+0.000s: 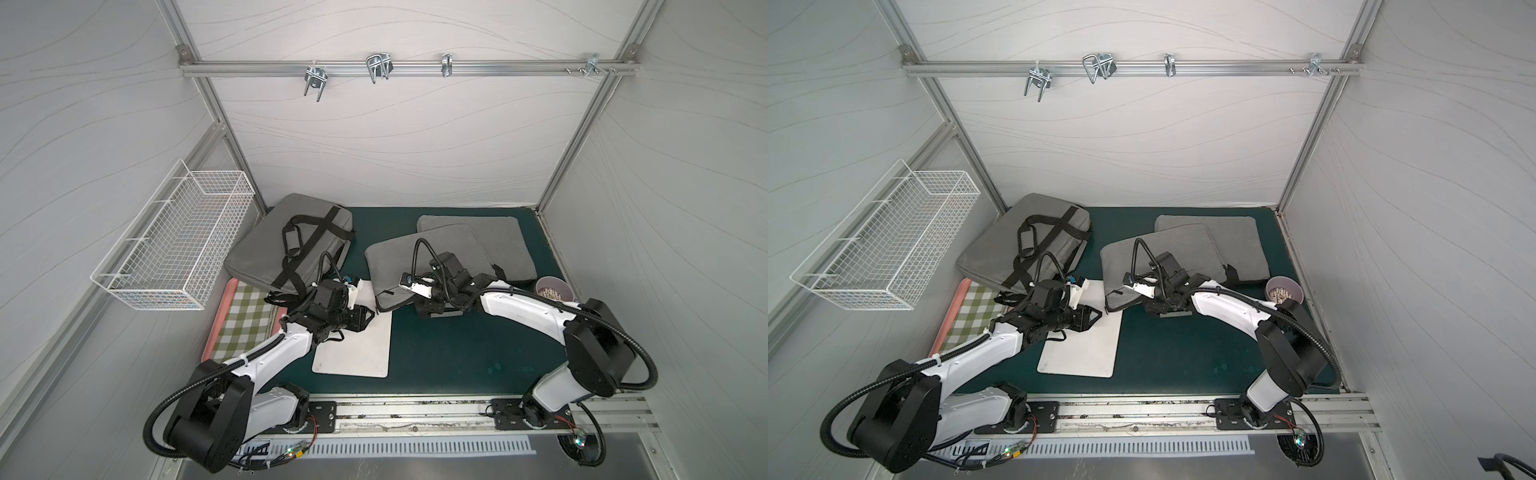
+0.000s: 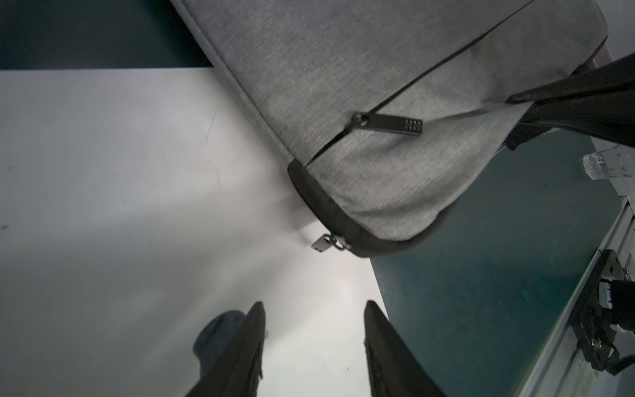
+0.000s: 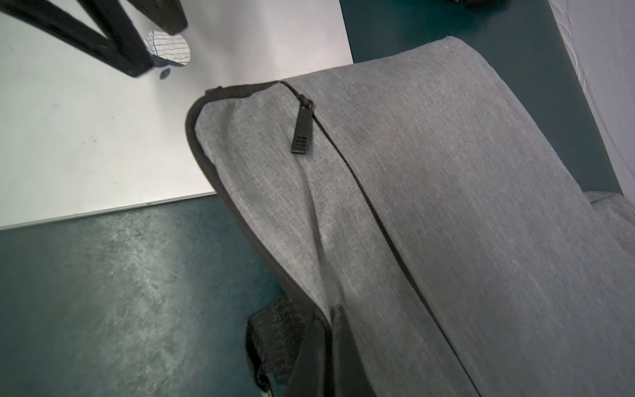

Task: Open the zippered laptop bag and take out the laptop
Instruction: Pick up the zippered laptop bag, then unzip the zipper on the zippered laptop bag.

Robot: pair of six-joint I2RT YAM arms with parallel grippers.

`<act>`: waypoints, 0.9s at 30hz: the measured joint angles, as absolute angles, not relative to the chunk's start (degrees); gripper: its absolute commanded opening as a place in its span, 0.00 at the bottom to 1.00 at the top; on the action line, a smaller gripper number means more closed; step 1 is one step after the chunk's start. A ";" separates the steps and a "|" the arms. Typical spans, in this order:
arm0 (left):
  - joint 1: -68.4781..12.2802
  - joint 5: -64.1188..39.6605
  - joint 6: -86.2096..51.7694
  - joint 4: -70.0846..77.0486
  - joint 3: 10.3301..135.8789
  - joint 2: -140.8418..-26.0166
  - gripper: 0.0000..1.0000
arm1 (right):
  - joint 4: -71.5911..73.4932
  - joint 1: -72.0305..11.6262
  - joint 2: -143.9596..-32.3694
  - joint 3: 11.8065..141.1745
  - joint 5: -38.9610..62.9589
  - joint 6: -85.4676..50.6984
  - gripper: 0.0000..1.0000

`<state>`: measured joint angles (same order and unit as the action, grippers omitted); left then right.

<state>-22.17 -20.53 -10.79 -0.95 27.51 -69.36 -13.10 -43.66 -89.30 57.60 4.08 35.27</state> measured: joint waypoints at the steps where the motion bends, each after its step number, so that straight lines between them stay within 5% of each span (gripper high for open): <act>1: -22.17 -20.69 -10.22 0.12 27.53 -70.54 0.46 | -13.61 -43.40 -89.30 58.02 4.58 34.92 0.00; 27: -21.39 -31.55 6.92 9.39 32.86 -85.14 0.41 | -17.67 -38.09 -89.30 62.08 12.32 31.73 0.00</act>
